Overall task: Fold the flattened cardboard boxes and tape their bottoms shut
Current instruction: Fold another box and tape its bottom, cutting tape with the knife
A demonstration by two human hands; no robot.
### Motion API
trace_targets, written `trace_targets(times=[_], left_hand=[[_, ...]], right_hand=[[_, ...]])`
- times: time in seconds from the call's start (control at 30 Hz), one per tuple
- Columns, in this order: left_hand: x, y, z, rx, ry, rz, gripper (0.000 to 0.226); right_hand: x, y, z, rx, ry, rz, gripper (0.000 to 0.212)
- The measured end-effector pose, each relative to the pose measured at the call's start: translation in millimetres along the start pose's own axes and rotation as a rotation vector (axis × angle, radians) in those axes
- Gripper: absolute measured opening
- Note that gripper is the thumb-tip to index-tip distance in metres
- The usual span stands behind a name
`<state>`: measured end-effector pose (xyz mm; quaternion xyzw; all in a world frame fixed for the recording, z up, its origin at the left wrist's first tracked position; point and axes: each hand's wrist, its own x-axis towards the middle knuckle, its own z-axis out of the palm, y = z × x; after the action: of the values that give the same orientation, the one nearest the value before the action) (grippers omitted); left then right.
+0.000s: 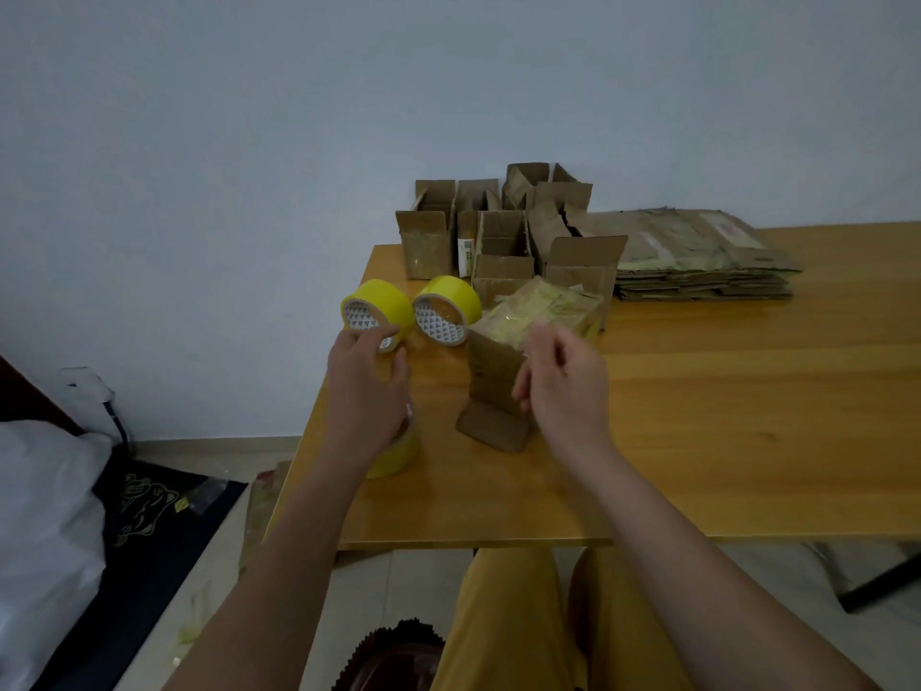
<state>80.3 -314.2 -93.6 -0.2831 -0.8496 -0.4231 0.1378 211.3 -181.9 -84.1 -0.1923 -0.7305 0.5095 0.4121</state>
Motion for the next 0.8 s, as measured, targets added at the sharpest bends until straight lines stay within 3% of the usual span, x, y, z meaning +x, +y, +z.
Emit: trace_targets(times=[0.1,0.17,0.33,0.53,0.67,0.8], left_hand=[[-5,33,13,-0.135,-0.027,0.024,0.028],[-10,50,27,-0.211,-0.11,-0.024,0.032],[-19,72,53,-0.313,-0.128,-0.176,0.05],[-3,59,51,-0.417,-0.04,-0.337,0.045],[-8,62,53,-0.561,-0.146,-0.398,0.049],[-17,59,58,-0.62,-0.231,-0.412,0.056]], right_hand=[[19,13,-25,0.003,0.269,-0.046,0.045],[37,28,-41,-0.077,0.326,0.012,0.039],[64,50,-60,-0.063,0.019,0.295,0.048],[62,50,-50,-0.061,-0.034,0.231,0.028],[52,47,-37,0.065,-0.165,0.206,0.044],[48,55,-38,0.087,-0.198,0.221,0.045]])
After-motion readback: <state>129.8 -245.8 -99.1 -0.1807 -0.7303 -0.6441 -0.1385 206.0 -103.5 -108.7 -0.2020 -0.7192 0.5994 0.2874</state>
